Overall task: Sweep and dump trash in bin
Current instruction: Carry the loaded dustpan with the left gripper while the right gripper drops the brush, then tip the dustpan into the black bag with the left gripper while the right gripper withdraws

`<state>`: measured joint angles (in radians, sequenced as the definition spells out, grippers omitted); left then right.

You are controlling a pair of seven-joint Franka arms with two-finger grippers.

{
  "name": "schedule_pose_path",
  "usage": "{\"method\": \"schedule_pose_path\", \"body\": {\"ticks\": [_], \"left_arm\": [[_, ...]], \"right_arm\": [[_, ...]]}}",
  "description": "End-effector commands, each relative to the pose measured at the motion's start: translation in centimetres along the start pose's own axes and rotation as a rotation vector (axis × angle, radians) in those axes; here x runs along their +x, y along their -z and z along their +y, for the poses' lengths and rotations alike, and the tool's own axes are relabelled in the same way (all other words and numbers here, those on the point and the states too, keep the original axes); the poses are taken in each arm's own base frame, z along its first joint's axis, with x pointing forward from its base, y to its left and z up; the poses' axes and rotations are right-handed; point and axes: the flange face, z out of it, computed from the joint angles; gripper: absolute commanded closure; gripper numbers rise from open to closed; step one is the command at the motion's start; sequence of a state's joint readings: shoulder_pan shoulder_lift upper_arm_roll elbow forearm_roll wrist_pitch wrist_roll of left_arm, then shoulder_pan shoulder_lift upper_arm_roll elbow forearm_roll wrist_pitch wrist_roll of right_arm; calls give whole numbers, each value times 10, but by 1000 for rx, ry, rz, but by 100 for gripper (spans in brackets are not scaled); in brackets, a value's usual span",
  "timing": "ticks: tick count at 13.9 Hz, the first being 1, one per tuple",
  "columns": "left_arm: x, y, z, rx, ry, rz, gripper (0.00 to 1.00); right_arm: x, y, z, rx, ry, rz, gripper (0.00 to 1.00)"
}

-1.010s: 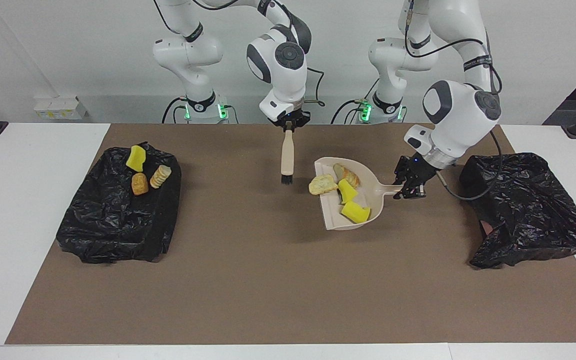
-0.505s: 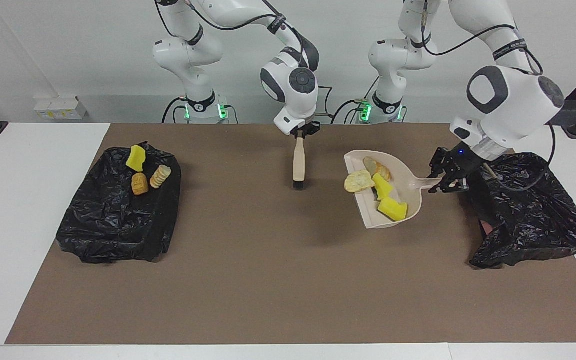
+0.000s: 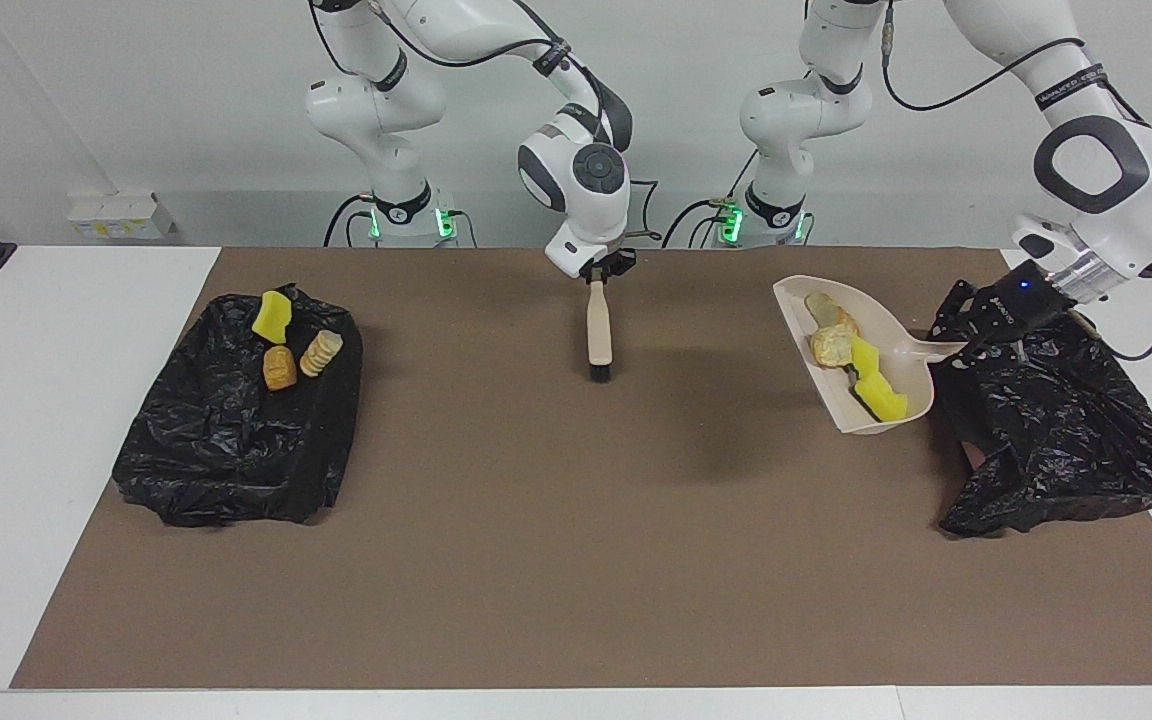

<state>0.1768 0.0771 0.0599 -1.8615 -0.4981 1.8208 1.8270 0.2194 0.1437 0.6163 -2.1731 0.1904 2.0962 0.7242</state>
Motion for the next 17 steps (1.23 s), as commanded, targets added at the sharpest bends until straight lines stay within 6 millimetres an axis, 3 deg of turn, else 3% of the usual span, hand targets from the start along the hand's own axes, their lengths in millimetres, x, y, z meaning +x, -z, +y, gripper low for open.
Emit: {"method": "schedule_pose_path", "body": {"ticks": [1, 3, 4, 7, 10, 12, 14, 17], "left_arm": [[3, 21, -4, 4, -18, 23, 100], [-1, 33, -7, 17, -28, -14, 100], [-15, 38, -9, 18, -17, -49, 100], [-29, 62, -29, 34, -41, -175, 100], [-63, 81, -30, 36, -13, -271, 100], [-93, 105, -27, 45, 18, -348, 100], [-120, 121, -23, 42, -14, -413, 100], [-157, 150, -17, 58, -127, -535, 100]], "right_arm": [[4, 10, -1, -10, 47, 57, 0], [12, 35, 1, 13, 31, 96, 0], [20, 54, 10, 25, 11, 133, 0], [52, 108, 60, 17, -72, 246, 0], [91, 157, 125, -82, -85, 307, 0], [113, 192, 176, -87, -112, 326, 0], [127, 230, 226, -74, -147, 351, 0], [132, 268, 285, -82, -90, 379, 0]]}}
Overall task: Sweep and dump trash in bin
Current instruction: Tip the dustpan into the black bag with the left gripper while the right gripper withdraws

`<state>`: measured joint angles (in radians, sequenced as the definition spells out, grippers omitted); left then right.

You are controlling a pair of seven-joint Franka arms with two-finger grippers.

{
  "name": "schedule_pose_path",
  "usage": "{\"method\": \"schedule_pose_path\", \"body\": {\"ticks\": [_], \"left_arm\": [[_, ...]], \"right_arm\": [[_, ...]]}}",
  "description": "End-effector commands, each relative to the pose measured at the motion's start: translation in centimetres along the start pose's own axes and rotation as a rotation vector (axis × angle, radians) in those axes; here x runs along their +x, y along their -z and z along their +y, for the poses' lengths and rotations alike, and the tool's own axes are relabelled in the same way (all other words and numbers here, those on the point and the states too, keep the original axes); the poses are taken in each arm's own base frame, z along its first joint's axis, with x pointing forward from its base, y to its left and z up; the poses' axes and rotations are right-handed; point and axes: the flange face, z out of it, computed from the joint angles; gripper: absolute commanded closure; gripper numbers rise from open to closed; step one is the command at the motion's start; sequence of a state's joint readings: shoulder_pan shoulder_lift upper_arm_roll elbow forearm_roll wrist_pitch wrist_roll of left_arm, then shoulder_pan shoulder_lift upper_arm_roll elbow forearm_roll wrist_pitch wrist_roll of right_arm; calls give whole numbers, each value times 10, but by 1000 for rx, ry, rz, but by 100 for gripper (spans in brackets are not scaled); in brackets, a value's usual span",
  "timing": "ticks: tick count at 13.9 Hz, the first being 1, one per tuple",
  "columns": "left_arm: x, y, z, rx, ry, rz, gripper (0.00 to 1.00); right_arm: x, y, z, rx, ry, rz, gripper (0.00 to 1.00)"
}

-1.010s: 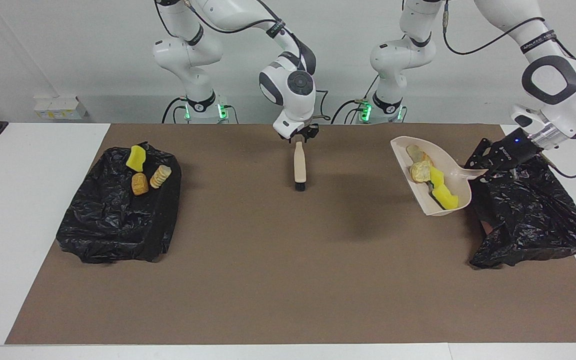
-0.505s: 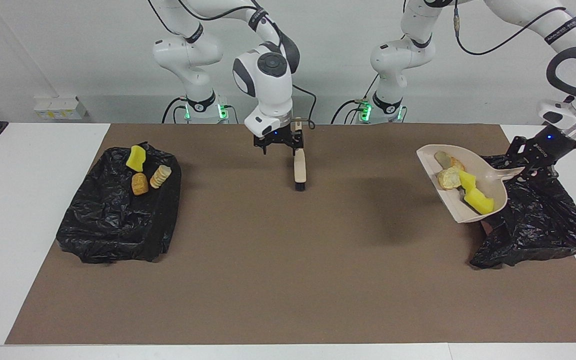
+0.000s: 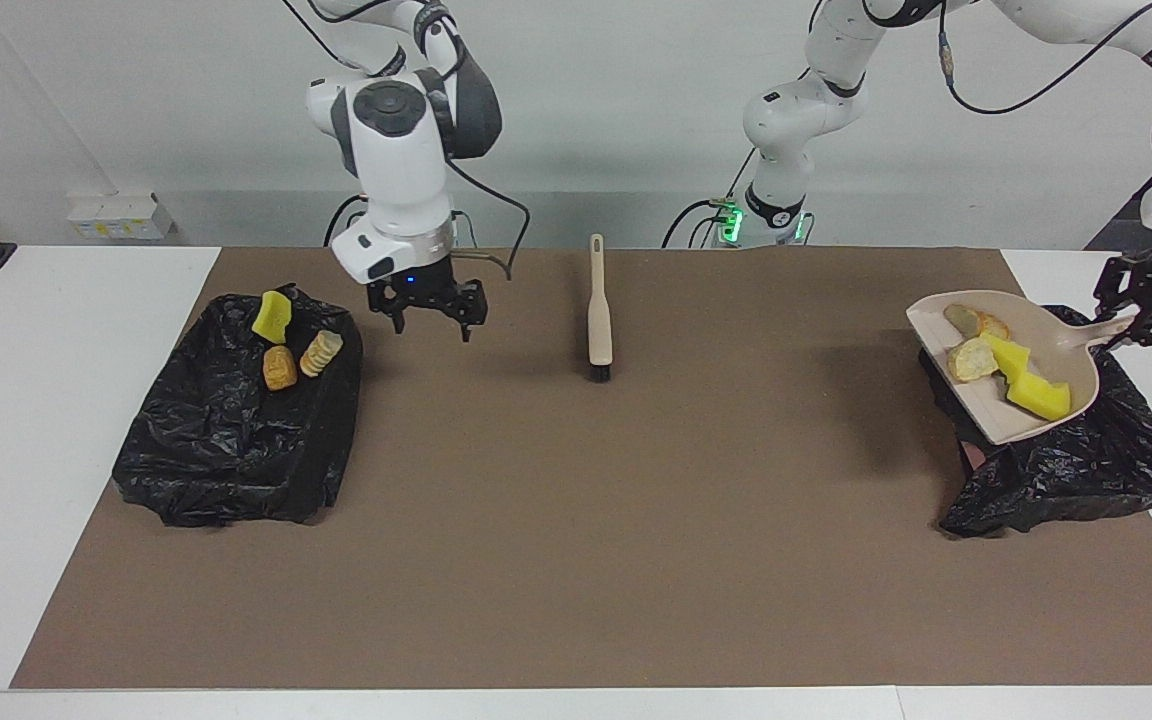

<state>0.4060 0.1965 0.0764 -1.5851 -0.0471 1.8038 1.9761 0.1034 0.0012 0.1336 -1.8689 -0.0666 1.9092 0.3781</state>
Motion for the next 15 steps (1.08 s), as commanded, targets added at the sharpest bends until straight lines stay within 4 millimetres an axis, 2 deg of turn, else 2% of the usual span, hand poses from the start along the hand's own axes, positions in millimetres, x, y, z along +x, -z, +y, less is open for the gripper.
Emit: {"method": "schedule_pose_path", "body": {"ticks": [1, 3, 4, 6, 8, 9, 10, 11, 15], "left_arm": [[-27, 14, -3, 25, -89, -139, 100], [-39, 19, -7, 40, -125, -298, 100], [-42, 18, -8, 48, -141, -342, 100], [-48, 20, -8, 41, -153, -434, 100], [-37, 21, -14, 14, -142, -551, 100], [-25, 16, -15, -1, -131, -610, 100], [-18, 17, -14, -9, -136, -669, 100], [-7, 14, -17, -23, -169, -708, 100], [24, 20, -17, -34, -198, -907, 100]], "right_arm": [[11, 32, 42, -11, 39, 29, 0], [12, 53, 68, -12, 43, 33, 0], [13, 62, 87, -7, 33, 21, 0], [13, 91, 119, -5, 53, -22, 0], [7, 122, 140, -5, 77, -59, 0], [5, 123, 148, -6, 65, -78, 0], [1, 126, 153, -5, 58, -73, 0], [-2, 124, 151, -3, 55, -83, 0], [-4, 125, 147, 36, 62, -74, 0]]}}
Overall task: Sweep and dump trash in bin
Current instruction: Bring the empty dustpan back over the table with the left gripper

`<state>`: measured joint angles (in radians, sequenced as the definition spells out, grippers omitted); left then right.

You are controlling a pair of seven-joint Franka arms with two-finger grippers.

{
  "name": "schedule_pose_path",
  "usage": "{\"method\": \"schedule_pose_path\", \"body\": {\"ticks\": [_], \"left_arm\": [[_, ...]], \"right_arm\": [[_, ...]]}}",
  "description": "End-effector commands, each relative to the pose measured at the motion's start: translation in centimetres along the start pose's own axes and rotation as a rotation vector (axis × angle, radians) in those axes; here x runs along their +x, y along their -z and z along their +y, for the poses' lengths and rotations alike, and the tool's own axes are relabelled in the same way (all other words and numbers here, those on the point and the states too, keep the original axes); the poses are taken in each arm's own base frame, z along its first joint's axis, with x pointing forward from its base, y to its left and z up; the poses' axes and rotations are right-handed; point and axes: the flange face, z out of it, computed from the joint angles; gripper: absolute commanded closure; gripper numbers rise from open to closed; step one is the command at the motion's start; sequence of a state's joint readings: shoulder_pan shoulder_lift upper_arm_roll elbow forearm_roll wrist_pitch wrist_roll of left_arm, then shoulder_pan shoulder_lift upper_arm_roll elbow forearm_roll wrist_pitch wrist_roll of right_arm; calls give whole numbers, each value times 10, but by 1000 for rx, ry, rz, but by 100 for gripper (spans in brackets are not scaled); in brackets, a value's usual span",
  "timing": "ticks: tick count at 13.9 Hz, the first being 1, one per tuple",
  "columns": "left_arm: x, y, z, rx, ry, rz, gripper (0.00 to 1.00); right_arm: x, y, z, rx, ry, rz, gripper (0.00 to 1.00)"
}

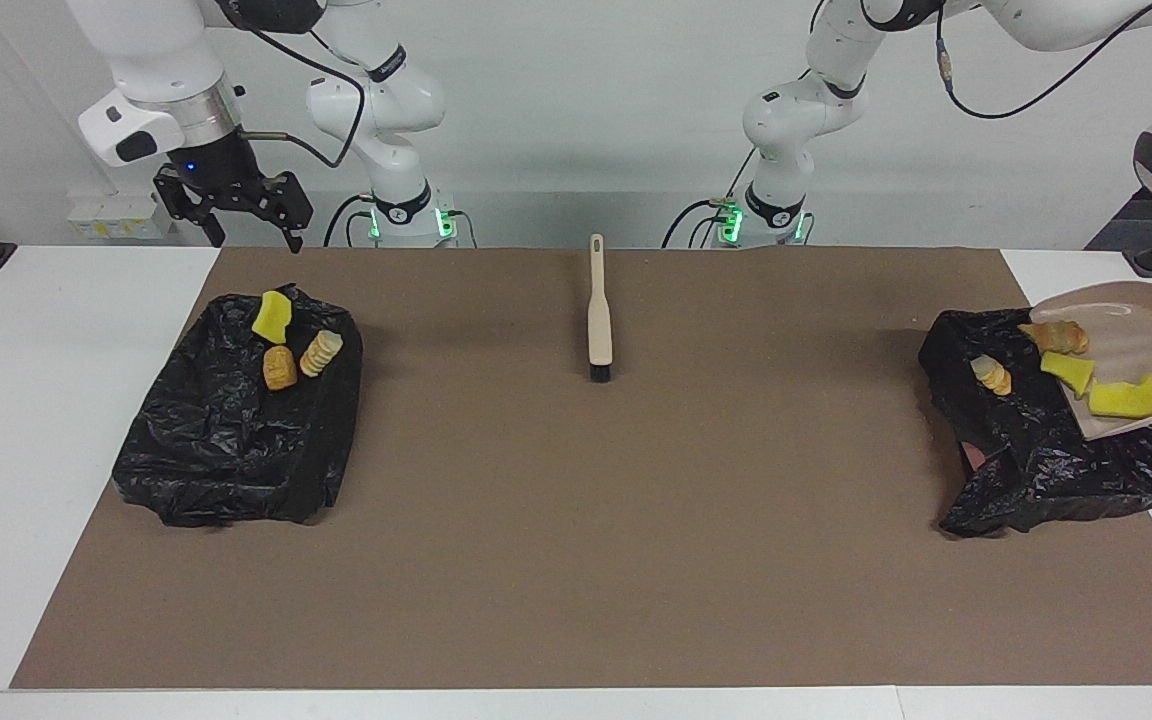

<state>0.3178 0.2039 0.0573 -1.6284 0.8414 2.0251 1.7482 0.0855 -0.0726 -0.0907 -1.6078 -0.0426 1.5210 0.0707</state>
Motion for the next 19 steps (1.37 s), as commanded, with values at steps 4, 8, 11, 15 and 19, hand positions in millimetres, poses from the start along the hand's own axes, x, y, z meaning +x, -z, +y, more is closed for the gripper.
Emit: {"method": "schedule_pose_path", "body": {"ticks": [4, 8, 11, 15, 19], "left_arm": [[-2, 32, 25, 4, 46, -191, 100], [-29, 67, 46, 16, 127, -191, 100], [-24, 76, 56, -2, 280, -35, 100], [17, 92, 49, -79, 510, 140, 100], [70, 124, 47, -199, 761, 330, 100]], "right_arm": [[-3, -1, 1, 27, 22, -4, 0], [-3, -1, -3, 25, 30, -3, 0], [-3, -1, -2, 25, 28, -1, 0], [-3, -2, -1, 25, 27, -3, 0], [-3, -1, -1, 25, 27, -4, 0]]}}
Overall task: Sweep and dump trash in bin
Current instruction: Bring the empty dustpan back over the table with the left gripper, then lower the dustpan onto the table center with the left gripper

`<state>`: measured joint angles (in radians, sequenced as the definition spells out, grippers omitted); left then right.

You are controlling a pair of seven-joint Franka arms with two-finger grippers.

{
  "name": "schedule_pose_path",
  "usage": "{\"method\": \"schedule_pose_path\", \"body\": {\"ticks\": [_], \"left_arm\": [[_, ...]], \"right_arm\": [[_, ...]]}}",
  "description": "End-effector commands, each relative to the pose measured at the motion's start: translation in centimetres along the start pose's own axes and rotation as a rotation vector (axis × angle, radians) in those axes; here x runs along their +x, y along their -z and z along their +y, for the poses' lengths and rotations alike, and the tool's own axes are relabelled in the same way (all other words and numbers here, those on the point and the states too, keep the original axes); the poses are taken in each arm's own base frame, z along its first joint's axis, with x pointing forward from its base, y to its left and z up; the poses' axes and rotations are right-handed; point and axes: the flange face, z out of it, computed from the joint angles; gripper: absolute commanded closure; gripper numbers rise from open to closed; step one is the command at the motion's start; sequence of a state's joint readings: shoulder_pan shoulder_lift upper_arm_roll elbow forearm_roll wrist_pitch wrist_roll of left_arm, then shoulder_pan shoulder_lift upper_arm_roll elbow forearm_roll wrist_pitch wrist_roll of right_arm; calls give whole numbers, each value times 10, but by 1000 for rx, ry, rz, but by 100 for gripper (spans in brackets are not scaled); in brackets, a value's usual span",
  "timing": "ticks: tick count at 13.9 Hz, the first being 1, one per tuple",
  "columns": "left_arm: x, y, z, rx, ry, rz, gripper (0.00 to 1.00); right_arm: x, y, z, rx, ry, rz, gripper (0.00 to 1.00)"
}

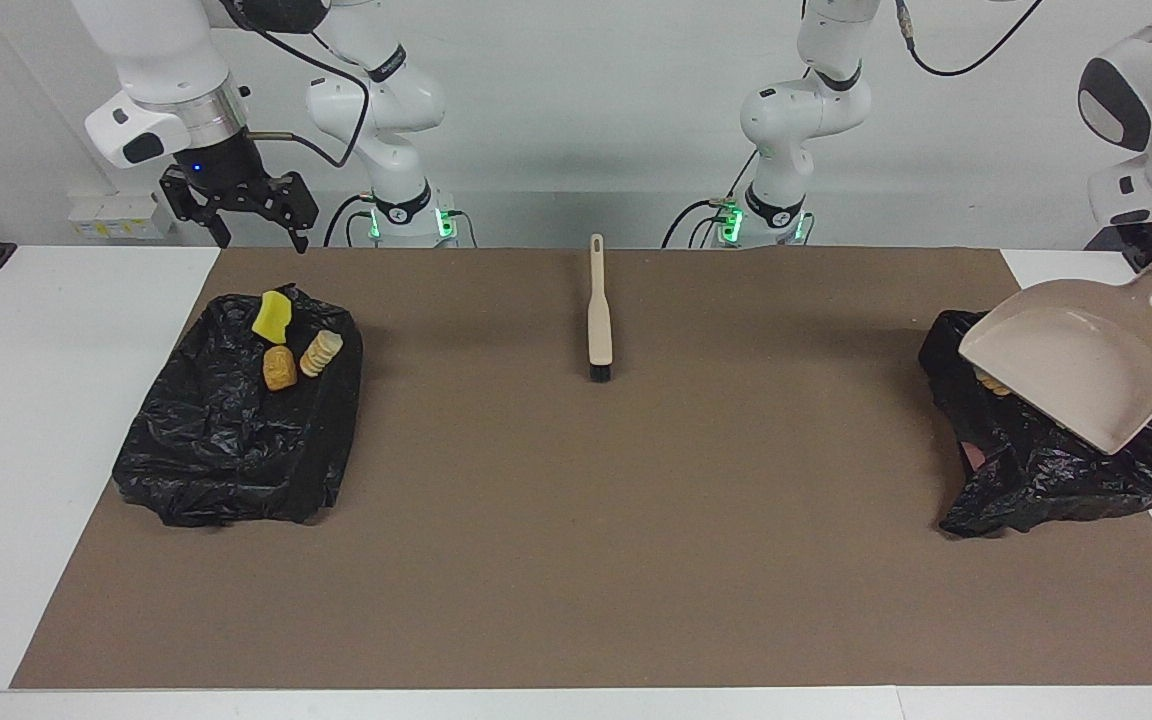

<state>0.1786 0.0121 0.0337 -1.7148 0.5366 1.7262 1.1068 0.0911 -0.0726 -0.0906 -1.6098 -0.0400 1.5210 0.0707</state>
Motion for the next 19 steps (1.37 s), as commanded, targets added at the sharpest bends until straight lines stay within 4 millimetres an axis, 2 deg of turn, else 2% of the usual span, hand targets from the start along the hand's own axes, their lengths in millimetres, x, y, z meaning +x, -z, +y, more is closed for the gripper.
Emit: {"method": "schedule_pose_path", "body": {"ticks": [1, 3, 5, 8, 14, 16, 19], "left_arm": [[27, 16, 33, -73, 120, 79, 100], [62, 30, 58, -135, 215, 143, 100], [101, 54, 90, -157, 340, 161, 100], [149, 83, 137, -261, 616, 216, 100], [238, 145, 219, -362, 786, 327, 100], [276, 153, 241, -378, 764, 366, 100], [315, 164, 259, -444, 818, 404, 100]], "right_arm": [[-4, 0, 4, 23, 16, -8, 0], [-4, 0, 4, 15, 17, -11, 0], [-5, -1, 4, 24, 22, -15, 0], [-4, -1, 3, 34, 34, -13, 0], [-4, -1, 2, 38, 46, -7, 0], [-5, -3, 2, 38, 46, -13, 0], [-6, -2, 3, 38, 45, -16, 0]]}}
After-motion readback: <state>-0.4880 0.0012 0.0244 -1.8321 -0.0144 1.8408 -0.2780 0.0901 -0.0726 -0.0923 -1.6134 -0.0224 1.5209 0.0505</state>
